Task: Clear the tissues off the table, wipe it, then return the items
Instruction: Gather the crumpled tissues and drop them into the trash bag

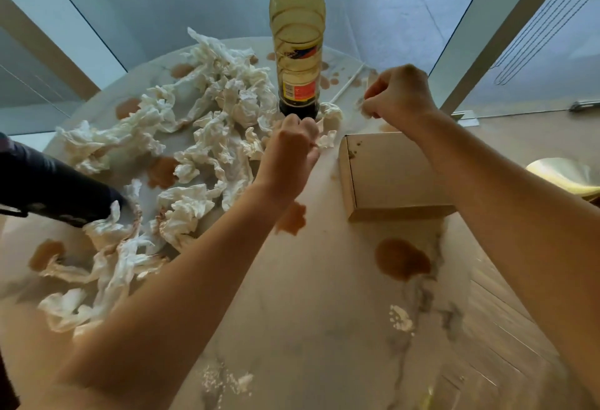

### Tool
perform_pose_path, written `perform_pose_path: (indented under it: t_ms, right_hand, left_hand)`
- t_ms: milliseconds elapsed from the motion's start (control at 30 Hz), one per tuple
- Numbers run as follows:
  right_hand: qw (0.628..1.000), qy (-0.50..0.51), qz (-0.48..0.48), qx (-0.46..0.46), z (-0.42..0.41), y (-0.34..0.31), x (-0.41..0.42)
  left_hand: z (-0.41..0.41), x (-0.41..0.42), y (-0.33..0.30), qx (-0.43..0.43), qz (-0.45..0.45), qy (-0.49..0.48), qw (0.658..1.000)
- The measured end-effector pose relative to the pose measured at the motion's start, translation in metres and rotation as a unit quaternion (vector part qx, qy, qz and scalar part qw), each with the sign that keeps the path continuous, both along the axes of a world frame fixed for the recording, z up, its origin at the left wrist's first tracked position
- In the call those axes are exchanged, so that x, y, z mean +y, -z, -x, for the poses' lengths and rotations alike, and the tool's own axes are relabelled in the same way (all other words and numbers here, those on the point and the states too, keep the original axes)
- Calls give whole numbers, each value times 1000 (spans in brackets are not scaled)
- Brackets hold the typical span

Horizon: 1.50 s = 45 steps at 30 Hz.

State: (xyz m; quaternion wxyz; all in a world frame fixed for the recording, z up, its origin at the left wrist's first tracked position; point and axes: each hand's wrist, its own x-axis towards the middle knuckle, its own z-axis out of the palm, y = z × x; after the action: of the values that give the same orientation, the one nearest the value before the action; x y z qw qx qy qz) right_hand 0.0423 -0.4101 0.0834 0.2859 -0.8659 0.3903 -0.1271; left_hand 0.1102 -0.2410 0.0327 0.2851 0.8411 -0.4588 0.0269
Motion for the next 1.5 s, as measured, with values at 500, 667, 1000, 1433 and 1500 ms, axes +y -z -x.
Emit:
perform_pose_path:
  t_ms: [500, 667, 1000, 1433, 1500]
  right_hand:
    - [986, 23, -137, -94, 301, 18, 159]
    - [944, 162, -284, -36, 398, 91, 199]
    - [898, 246, -346, 113, 452, 197, 225]
    - [952, 137, -272, -39, 411, 117, 231]
    - [968, 88, -223, -71, 384, 91, 227]
  left_hand:
    - [266, 136, -26, 52, 65, 42, 996]
    - [353, 161, 23, 132, -36, 119, 984]
    - [392, 142, 121, 161, -311, 154, 924]
    - [355, 174, 56, 111, -104, 68, 986]
    - [339, 177, 40, 116, -71, 43, 990]
